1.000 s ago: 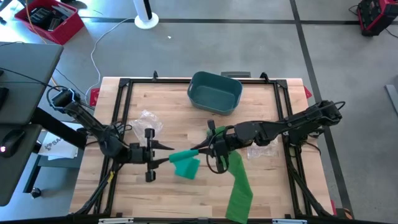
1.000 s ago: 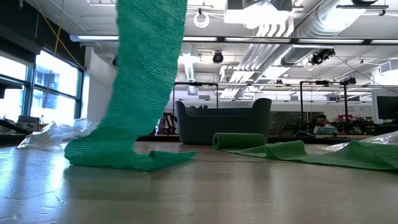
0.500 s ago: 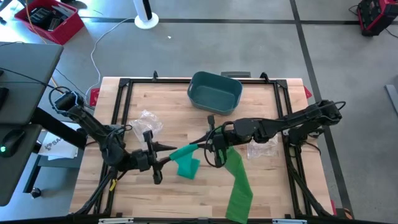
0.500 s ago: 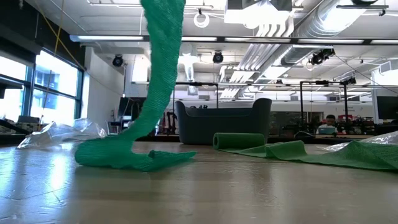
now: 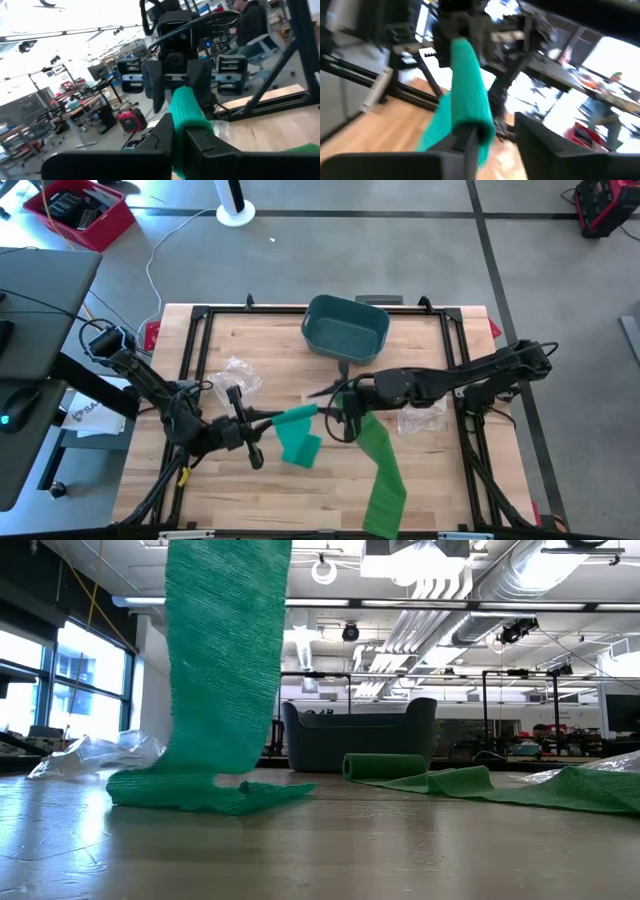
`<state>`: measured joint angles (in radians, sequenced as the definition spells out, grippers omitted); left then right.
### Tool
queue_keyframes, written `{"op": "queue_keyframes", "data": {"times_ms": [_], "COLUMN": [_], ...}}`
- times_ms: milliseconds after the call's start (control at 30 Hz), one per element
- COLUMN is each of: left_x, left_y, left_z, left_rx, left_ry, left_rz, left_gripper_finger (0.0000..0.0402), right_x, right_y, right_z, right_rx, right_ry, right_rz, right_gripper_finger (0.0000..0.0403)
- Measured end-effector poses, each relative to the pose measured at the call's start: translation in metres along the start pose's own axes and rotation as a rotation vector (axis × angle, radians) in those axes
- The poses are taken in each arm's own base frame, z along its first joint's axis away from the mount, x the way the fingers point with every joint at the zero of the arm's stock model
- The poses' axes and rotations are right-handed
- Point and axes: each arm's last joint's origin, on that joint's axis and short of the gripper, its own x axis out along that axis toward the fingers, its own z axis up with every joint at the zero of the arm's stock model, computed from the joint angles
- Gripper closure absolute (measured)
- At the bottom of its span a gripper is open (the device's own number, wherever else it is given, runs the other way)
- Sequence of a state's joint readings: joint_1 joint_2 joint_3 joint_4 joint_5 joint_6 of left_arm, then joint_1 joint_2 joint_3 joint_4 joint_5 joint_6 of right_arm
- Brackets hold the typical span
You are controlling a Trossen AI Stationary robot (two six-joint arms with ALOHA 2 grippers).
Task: Roll bandage
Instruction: Roll the light green bandage
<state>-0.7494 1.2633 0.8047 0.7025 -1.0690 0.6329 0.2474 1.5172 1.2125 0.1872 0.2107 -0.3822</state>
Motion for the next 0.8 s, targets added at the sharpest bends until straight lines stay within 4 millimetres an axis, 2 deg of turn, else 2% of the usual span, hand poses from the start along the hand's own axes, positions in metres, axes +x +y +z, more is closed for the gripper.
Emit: {"op": "queue_keyframes", "data": {"times_ms": [100, 200, 300, 400, 533, 700, 800], "left_x": [-0.001, -0.002, -0.002, 0.000, 0.008, 0.016, 0.010], "left_y": [0.002, 0.003, 0.006, 0.012, 0.022, 0.051, 0.071], "left_z": [0.009, 0.017, 0.019, 0.013, -0.001, -0.028, -0.048], "left_rx": [0.004, 0.029, 0.083, 0.157, 0.247, 0.259, 0.251], "left_ry": [-0.020, -0.032, 0.031, 0.177, 0.266, 0.325, 0.353], "left_rz": [-0.005, -0.006, 0.069, 0.220, 0.306, 0.406, 0.459], "left_gripper_finger": [0.0397, 0.0397, 0.0398, 0.0398, 0.0398, 0.0398, 0.0398], "right_x": [-0.021, -0.044, -0.062, -0.067, -0.056, -0.022, -0.001], "right_y": [-0.009, -0.017, -0.019, -0.013, -0.001, 0.011, 0.011], "right_z": [0.007, 0.013, 0.013, 0.005, -0.010, -0.042, -0.068], "right_rx": [-0.029, -0.007, 0.016, 0.043, 0.080, 0.055, 0.058], "right_ry": [0.071, 0.123, 0.180, 0.248, 0.309, 0.383, 0.443], "right_rz": [-0.047, -0.033, 0.062, 0.208, 0.393, 0.541, 0.573], "right_gripper_finger": [0.0243, 0.0229, 0.0227, 0.0227, 0.0226, 0.0226, 0.0226]}}
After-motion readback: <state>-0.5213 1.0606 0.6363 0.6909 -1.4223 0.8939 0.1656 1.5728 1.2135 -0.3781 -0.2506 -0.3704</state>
